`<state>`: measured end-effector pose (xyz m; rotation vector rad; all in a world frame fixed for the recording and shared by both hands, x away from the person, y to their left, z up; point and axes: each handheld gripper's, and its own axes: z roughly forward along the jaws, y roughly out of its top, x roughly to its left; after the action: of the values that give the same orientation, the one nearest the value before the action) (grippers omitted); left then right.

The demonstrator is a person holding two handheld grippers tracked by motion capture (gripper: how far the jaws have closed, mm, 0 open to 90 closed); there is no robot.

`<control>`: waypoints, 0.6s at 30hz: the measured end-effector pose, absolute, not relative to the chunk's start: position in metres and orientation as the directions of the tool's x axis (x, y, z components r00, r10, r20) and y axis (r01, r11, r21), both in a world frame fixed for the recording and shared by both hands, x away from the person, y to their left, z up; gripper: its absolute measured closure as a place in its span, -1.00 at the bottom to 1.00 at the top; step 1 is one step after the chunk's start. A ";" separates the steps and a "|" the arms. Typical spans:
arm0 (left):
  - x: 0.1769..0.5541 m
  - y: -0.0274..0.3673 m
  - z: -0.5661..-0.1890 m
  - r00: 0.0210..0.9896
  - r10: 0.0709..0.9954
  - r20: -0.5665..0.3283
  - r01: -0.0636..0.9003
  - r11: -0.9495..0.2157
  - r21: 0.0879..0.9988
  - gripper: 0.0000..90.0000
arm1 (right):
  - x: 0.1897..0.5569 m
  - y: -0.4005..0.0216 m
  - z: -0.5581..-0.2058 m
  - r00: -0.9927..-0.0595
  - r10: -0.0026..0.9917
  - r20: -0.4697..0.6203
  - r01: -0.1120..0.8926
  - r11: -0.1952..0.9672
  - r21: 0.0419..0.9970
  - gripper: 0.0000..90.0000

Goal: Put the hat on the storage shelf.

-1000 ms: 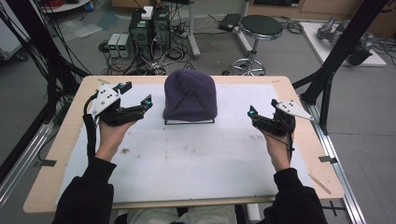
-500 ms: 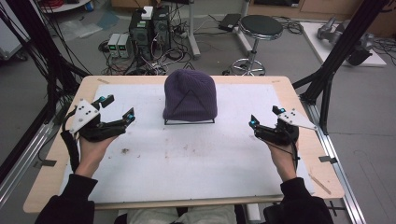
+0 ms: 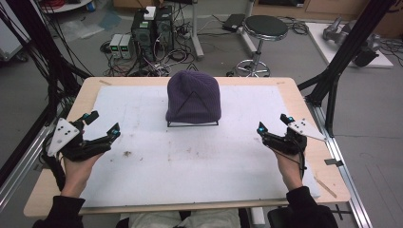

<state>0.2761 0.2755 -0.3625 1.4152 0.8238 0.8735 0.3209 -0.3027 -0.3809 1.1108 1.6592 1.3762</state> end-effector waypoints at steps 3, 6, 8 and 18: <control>0.272 0.282 -0.368 0.449 0.893 0.020 -0.015 -0.016 1.000 -0.59 | 0.321 -0.305 -0.386 -0.379 0.925 0.005 0.186 0.071 0.980 -0.73; 0.270 0.283 -0.371 0.447 0.894 0.014 -0.015 -0.008 1.000 -0.59 | 0.321 -0.307 -0.390 -0.370 0.929 0.013 0.189 0.061 0.980 -0.73; 0.267 0.284 -0.373 0.448 0.894 0.013 -0.018 -0.006 1.000 -0.59 | 0.320 -0.308 -0.393 -0.367 0.930 0.017 0.194 0.058 0.979 -0.73; 0.261 0.292 -0.398 0.433 0.901 -0.012 0.013 0.007 1.000 -0.59 | 0.315 -0.314 -0.412 -0.354 0.934 0.045 0.224 0.038 0.974 -0.73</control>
<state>0.2615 0.2923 -0.3980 1.3894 0.8856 0.8614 0.3146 -0.3142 -0.4116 1.1864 1.6537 1.3607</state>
